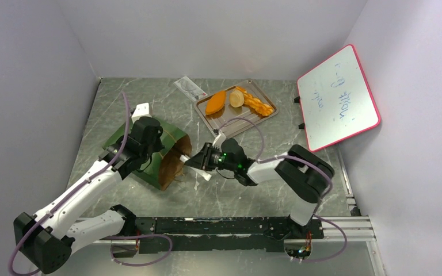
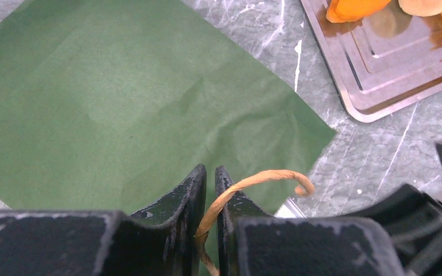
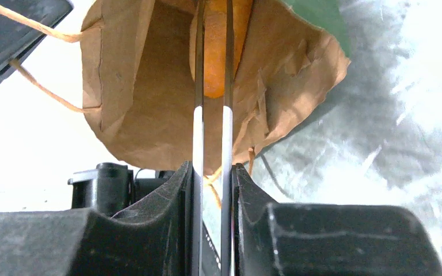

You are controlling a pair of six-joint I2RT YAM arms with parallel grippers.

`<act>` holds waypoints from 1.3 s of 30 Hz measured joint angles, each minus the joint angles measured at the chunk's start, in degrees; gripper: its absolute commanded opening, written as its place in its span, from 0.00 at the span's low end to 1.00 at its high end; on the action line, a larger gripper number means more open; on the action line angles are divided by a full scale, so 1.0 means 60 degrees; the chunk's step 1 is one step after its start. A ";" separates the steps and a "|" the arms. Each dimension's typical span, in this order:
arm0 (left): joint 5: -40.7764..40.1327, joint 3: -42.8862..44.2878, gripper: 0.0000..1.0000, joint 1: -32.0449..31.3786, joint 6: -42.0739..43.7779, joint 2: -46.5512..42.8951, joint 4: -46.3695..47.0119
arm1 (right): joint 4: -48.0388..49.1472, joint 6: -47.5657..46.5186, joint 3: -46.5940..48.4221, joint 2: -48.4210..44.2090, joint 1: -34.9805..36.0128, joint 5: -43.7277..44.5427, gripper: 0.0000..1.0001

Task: Take the fake bread out of the paper bag
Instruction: Take out the fake bread from the paper bag.

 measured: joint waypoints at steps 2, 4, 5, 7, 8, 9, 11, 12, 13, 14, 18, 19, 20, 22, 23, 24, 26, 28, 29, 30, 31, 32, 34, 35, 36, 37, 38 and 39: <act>-0.0076 0.0000 0.07 0.0000 -0.0051 0.0153 0.0098 | -0.0317 -0.0087 -0.0397 -0.0637 0.0044 0.0135 0.00; -0.0157 0.0000 0.07 0.0000 -0.0095 0.0328 0.0259 | -0.0721 -0.0142 -0.0882 -0.1322 0.0102 0.0295 0.00; -0.0193 0.0000 0.07 0.0000 -0.0120 0.0390 0.0328 | -0.0940 -0.0171 -0.1107 -0.1636 0.0135 0.0361 0.00; -0.0266 0.0000 0.07 0.0000 -0.0149 0.0539 0.0528 | -0.1457 -0.0237 -0.1559 -0.2302 0.0237 0.0528 0.00; -0.0299 0.0007 0.07 0.0000 -0.0157 0.0634 0.0663 | -0.1606 -0.0251 -0.1654 -0.2463 0.0324 0.0561 0.00; -0.0302 0.0015 0.07 0.0000 -0.0157 0.0656 0.0688 | -0.1810 -0.0273 -0.1774 -0.2703 0.0426 0.0652 0.00; -0.0328 0.0117 0.07 0.0000 -0.0157 0.0863 0.0852 | -0.2335 -0.0328 -0.2025 -0.3268 0.0718 0.0914 0.00; -0.0339 0.0175 0.07 0.0000 -0.0157 0.0976 0.0976 | -0.2572 -0.0346 -0.2113 -0.3537 0.0882 0.1013 0.00; -0.0346 0.0215 0.07 0.0000 -0.0160 0.1056 0.1049 | -0.2790 -0.0353 -0.2164 -0.3774 0.1016 0.1144 0.00; -0.0364 0.0266 0.07 0.0000 -0.0164 0.1162 0.1144 | -0.2940 -0.0357 -0.2186 -0.3945 0.1122 0.1224 0.00; -0.0393 0.0302 0.07 0.0000 -0.0219 0.1406 0.1432 | -0.3676 -0.0368 -0.2222 -0.4736 0.1472 0.1687 0.00; -0.0404 0.0302 0.07 0.0000 -0.0222 0.1435 0.1472 | -0.3891 -0.0379 -0.2222 -0.4943 0.1534 0.1821 0.00; -0.0419 0.0302 0.07 0.0000 -0.0222 0.1450 0.1497 | -0.4124 -0.0382 -0.2229 -0.5173 0.1592 0.1982 0.00; -0.0444 0.0302 0.07 0.0000 -0.0222 0.1461 0.1523 | -0.4535 -0.0386 -0.2237 -0.5559 0.1665 0.2237 0.00; -0.0455 0.0302 0.07 0.0004 -0.0222 0.1468 0.1530 | -0.4696 -0.0390 -0.2237 -0.5683 0.1683 0.2324 0.02; -0.0463 0.0302 0.07 0.0011 -0.0222 0.1468 0.1541 | -0.4881 -0.0412 -0.2233 -0.5792 0.1698 0.2426 0.05; -0.0470 0.0302 0.07 0.0036 -0.0226 0.1468 0.1566 | -0.5289 -0.0448 -0.2233 -0.5905 0.1719 0.2626 0.11; -0.0470 0.0302 0.07 0.0066 -0.0222 0.1464 0.1585 | -0.5617 -0.0452 -0.2233 -0.5905 0.1741 0.2790 0.17; -0.0470 0.0302 0.07 0.0069 -0.0222 0.1453 0.1585 | -0.5756 -0.0452 -0.2233 -0.5887 0.1752 0.2856 0.19; -0.0466 0.0302 0.07 0.0069 -0.0222 0.1439 0.1585 | -0.5818 -0.0448 -0.2233 -0.5839 0.1756 0.2892 0.20; -0.0466 0.0302 0.07 0.0073 -0.0222 0.1406 0.1585 | -0.5825 -0.0448 -0.2233 -0.5763 0.1756 0.2907 0.21; -0.0466 0.0302 0.07 0.0080 -0.0222 0.1366 0.1585 | -0.5810 -0.0444 -0.2233 -0.5665 0.1756 0.2911 0.21; -0.0463 0.0302 0.07 0.0084 -0.0226 0.1293 0.1585 | -0.5719 -0.0441 -0.2233 -0.5439 0.1756 0.2892 0.23; -0.0463 0.0302 0.07 0.0087 -0.0226 0.1246 0.1585 | -0.5654 -0.0437 -0.2233 -0.5319 0.1763 0.2885 0.23; -0.0463 0.0302 0.07 0.0091 -0.0226 0.1206 0.1585 | -0.5610 -0.0426 -0.2229 -0.5238 0.1778 0.2885 0.25; -0.0463 0.0302 0.07 0.0091 -0.0226 0.1173 0.1585 | -0.5592 -0.0423 -0.2215 -0.5184 0.1796 0.2889 0.25; -0.0463 0.0302 0.07 0.0095 -0.0226 0.1147 0.1585 | -0.5595 -0.0419 -0.2200 -0.5166 0.1814 0.2892 0.26; -0.0463 0.0302 0.07 0.0095 -0.0222 0.1115 0.1585 | -0.5610 -0.0412 -0.2182 -0.5169 0.1825 0.2900 0.27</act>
